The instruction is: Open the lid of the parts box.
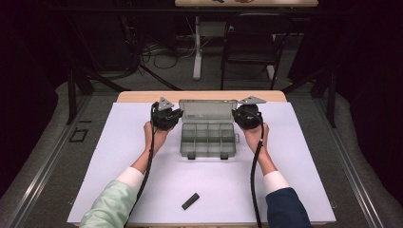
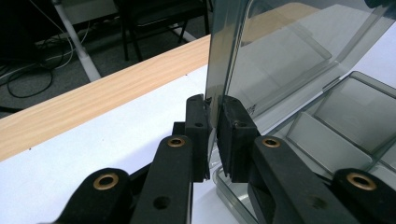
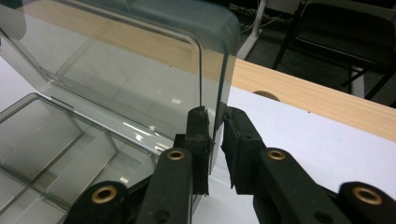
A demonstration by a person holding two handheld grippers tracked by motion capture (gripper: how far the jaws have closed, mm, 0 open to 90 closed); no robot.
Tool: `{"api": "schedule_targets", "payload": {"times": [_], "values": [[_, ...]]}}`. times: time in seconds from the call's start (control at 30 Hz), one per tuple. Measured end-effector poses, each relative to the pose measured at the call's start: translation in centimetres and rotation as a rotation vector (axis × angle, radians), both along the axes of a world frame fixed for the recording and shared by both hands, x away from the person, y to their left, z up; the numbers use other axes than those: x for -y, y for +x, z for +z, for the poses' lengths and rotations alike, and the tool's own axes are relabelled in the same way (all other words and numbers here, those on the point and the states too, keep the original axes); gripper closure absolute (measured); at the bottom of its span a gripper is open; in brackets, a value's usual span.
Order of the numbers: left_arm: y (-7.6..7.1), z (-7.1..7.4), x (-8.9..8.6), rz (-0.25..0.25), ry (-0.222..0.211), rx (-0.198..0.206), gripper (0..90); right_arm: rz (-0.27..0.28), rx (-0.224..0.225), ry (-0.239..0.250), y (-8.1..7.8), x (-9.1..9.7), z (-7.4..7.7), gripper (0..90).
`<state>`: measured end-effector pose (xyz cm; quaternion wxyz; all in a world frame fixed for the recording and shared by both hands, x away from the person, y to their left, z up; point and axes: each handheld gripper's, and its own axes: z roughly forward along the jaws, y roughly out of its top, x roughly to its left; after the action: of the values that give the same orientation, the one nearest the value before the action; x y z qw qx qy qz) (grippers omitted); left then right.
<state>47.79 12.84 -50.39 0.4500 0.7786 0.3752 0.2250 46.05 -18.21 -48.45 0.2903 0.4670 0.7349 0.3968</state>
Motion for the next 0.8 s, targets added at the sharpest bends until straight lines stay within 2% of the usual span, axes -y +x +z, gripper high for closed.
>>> {"api": "schedule_targets", "payload": {"times": [0.57, 0.8], "values": [[0.6, -1.2, 0.4, 0.019, 0.019, -0.023, 82.4, -0.022, -0.041, 0.027, 1.0, 0.0, -1.4, 80.6], [0.9, -1.9, 0.5, 0.025, 0.028, -0.044, 82.3, -0.027, -0.059, 0.03, 1.3, 0.0, -2.0, 80.8]]}}
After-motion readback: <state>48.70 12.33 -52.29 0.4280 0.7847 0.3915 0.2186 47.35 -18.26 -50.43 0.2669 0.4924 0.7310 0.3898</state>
